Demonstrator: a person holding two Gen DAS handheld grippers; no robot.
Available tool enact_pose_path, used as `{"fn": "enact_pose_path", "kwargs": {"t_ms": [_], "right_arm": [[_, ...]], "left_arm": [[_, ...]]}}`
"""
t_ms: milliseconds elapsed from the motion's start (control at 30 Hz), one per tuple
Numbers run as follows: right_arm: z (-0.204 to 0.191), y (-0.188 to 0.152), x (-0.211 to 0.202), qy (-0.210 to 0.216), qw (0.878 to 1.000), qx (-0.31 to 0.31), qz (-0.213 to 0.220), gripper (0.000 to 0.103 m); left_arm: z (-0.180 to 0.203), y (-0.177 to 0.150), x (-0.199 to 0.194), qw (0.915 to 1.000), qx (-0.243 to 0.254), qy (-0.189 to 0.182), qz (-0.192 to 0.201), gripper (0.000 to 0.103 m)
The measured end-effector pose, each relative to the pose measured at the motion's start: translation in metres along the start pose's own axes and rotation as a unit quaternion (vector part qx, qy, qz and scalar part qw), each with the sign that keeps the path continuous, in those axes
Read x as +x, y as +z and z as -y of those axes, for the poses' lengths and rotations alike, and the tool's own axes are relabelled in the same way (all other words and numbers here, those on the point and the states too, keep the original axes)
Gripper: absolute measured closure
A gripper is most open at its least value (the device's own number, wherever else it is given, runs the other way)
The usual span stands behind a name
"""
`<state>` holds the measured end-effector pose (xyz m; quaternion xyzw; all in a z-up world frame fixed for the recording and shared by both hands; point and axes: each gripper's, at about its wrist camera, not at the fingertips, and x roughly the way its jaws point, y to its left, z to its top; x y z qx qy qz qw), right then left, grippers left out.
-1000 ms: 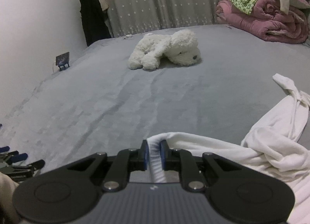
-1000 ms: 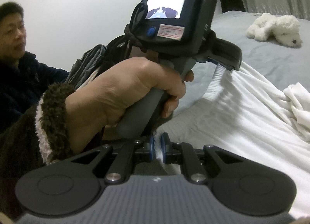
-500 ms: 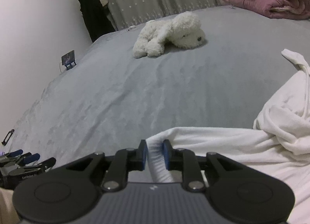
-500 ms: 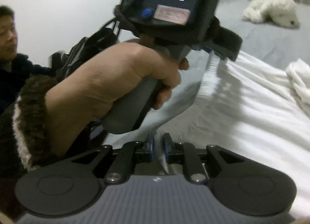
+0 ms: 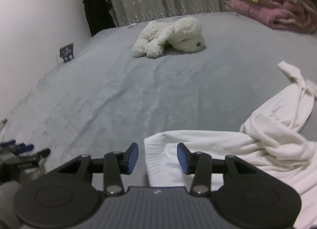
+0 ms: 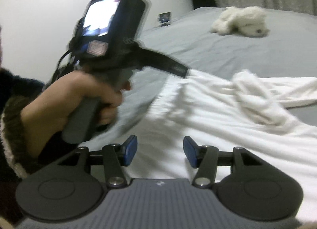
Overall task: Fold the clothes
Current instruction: 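Spread the garment flat with both grippers, then close the right gripper on the sleeve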
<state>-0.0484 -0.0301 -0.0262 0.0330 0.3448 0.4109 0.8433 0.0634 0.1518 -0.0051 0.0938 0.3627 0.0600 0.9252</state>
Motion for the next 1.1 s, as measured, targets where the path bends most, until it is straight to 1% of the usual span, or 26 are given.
{"fn": "enact_pose_path", "kwargs": {"t_ms": [133, 300, 467, 767, 900, 967, 1100], "right_arm": [[0.017, 0.0, -0.013, -0.034, 0.999, 0.012, 0.013, 0.047], [0.04, -0.001, -0.026, -0.077, 0.996, 0.026, 0.029, 0.046], [0.063, -0.004, -0.04, -0.126, 0.99, 0.04, 0.039, 0.045], [0.108, -0.01, -0.067, -0.216, 0.972, 0.068, 0.055, 0.045], [0.126, -0.016, -0.086, -0.246, 0.964, 0.078, 0.066, 0.045], [0.135, -0.018, -0.092, -0.264, 0.959, 0.078, 0.073, 0.045], [0.145, -0.018, -0.099, -0.308, 0.946, 0.058, 0.083, 0.045]], "left_arm": [[-0.001, -0.003, -0.006, 0.9993, -0.027, -0.025, 0.001, 0.059], [0.003, -0.009, -0.012, 0.9964, -0.057, -0.062, -0.002, 0.059], [0.014, -0.016, -0.012, 0.9932, -0.072, -0.091, -0.01, 0.059], [0.047, -0.023, -0.014, 0.9893, -0.062, -0.131, -0.012, 0.059], [0.065, -0.025, -0.015, 0.9871, -0.055, -0.15, -0.016, 0.059], [0.074, -0.026, -0.016, 0.9867, -0.048, -0.155, -0.016, 0.059], [0.092, -0.027, -0.017, 0.9859, -0.035, -0.163, -0.016, 0.059]]}}
